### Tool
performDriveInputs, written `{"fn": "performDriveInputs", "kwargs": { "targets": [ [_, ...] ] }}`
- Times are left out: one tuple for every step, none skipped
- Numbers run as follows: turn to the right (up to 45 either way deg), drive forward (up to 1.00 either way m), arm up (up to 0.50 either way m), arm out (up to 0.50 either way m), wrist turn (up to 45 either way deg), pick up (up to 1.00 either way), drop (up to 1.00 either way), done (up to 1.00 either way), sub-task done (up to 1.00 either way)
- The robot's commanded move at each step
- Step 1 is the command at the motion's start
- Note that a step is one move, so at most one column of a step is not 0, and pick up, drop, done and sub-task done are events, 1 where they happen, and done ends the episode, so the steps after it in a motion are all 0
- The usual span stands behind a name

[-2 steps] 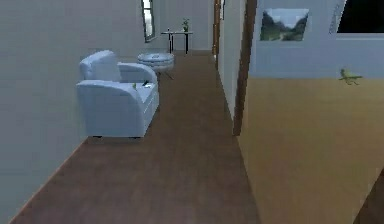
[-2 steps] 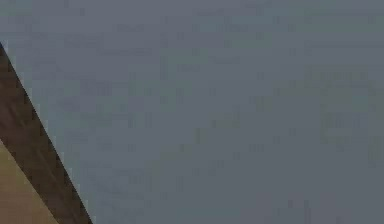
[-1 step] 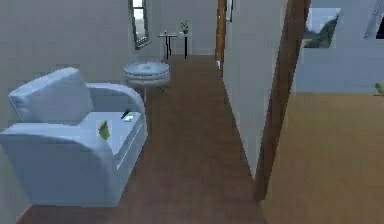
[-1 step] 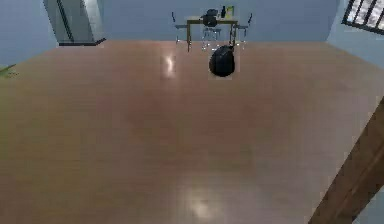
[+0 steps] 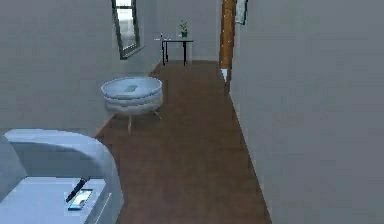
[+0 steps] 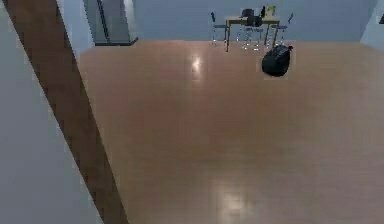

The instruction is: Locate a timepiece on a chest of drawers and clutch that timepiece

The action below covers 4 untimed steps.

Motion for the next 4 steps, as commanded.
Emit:
{"fn": "performDriveInputs", "kwargs": {
  "targets": [
    [0.0, 1.00, 0.00, 0.00, 0.0, 0.00, 0.00, 0.00, 0.00],
    [0.0, 1.00, 0.00, 0.00, 0.0, 0.00, 0.00, 0.00, 0.00],
    [-3.0, 0.00, 0.00, 0.00, 0.0, 0.00, 0.00, 0.00, 0.00],
    [0.0, 1.00, 0.00, 0.00, 0.0, 0.00, 0.00, 0.00, 0.00]
  ]
}}
